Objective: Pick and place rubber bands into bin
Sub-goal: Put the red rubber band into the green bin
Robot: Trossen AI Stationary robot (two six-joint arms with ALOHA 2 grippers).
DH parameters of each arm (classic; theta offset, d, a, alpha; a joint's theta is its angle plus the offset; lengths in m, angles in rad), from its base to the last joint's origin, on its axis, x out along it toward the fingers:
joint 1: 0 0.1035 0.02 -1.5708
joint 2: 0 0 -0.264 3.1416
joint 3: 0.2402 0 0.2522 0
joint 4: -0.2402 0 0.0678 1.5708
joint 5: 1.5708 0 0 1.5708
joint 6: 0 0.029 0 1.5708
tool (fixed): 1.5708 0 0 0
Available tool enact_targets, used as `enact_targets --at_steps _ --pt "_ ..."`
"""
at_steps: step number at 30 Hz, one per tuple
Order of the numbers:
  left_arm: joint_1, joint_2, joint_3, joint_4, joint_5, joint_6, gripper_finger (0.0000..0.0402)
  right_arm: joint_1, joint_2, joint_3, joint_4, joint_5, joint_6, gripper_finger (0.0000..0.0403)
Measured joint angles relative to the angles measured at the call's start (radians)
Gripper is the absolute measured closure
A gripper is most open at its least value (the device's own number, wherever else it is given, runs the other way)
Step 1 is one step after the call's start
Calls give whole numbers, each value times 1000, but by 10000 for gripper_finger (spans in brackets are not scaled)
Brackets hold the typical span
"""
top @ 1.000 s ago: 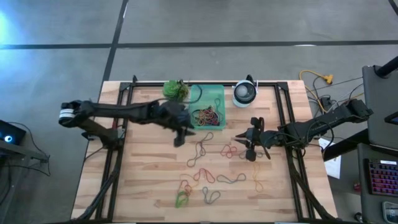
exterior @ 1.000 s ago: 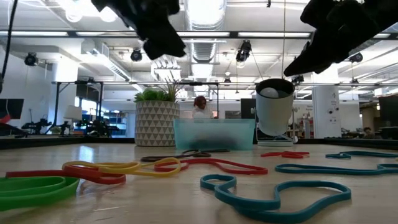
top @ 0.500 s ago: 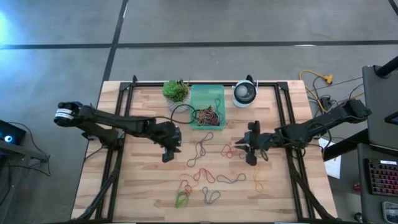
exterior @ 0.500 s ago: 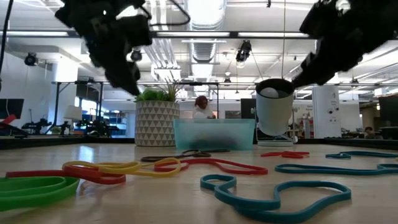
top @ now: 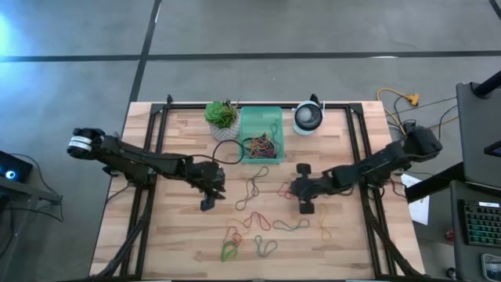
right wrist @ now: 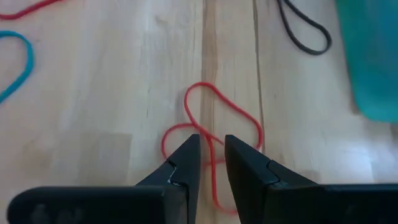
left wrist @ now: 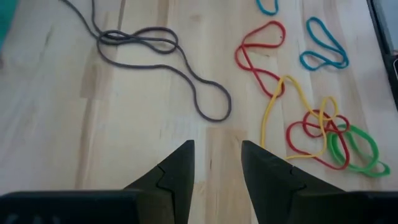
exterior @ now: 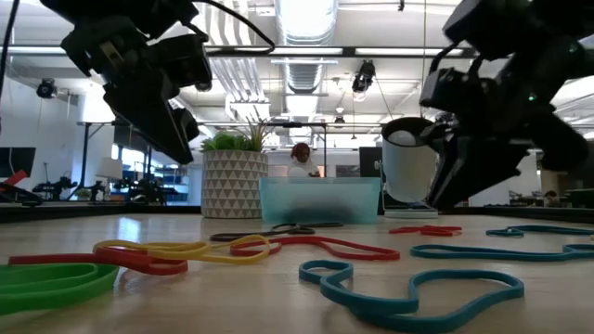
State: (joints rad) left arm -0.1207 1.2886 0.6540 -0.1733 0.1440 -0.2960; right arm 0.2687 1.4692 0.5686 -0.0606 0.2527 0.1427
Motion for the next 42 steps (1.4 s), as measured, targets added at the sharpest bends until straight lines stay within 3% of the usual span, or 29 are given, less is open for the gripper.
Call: enact_targets --at_steps 9,21,26,31,39,42 --pt "-1 -14 -5 0 0 14 285 -44 106 61 -1 -43 -32 331" --pt "-4 -14 -5 3 -1 15 285 -79 114 61 -34 -131 -18 261" --pt "-4 -14 -6 9 -2 15 285 -82 149 65 -33 -166 2 253" --pt "-4 -14 -6 9 -2 15 285 -83 170 66 -37 -168 21 276" --pt "-4 -14 -6 9 -2 15 285 -81 165 67 -58 -179 22 376" --pt "-4 -14 -6 9 -2 15 285 -81 164 66 -59 -179 24 390"
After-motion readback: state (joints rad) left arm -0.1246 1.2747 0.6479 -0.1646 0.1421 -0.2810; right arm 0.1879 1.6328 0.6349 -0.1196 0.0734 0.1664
